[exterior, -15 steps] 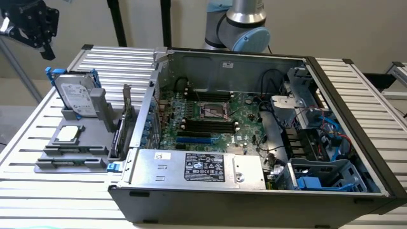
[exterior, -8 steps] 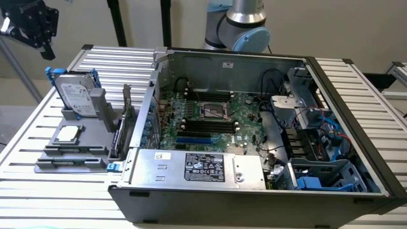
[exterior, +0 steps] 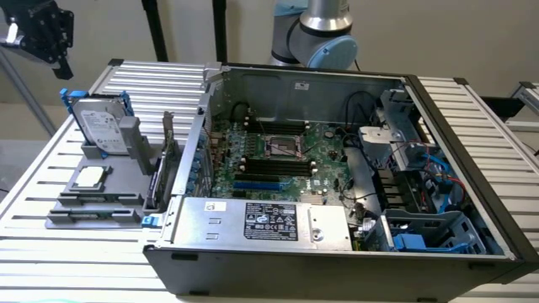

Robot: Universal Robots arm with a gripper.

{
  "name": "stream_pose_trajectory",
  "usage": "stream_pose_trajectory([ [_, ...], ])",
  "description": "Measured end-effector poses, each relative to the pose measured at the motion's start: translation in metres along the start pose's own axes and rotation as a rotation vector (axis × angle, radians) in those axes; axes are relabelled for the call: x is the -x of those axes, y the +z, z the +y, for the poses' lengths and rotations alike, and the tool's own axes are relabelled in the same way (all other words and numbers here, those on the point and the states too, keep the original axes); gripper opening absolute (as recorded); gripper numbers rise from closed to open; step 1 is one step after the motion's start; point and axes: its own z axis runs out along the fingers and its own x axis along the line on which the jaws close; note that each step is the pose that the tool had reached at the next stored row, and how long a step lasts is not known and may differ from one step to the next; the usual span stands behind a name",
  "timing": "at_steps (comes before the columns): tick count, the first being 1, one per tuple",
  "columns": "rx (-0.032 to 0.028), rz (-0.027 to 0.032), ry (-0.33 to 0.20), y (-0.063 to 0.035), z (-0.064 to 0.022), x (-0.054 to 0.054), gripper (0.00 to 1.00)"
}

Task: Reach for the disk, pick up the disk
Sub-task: 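Pick up the disk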

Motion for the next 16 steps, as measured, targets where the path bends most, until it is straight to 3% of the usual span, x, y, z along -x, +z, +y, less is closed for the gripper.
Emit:
stream_pose_trajectory([
  [5, -0.0002, 0.0004, -0.077, 0.0000, 0.0000, 0.0001, 0.11],
  [6, 0.0000, -0.0022, -0.088, -0.0001, 0.0000, 0.0001, 0.11],
  [7, 0.0001, -0.0105, -0.108, 0.0000, 0.0000, 0.0001, 0.11],
  [8, 0.0003, -0.0139, -0.118, 0.0000, 0.0000, 0.0002, 0.11],
  [16, 0.0004, -0.0157, -0.131, 0.0000, 0.0000, 0.0001, 0.11],
])
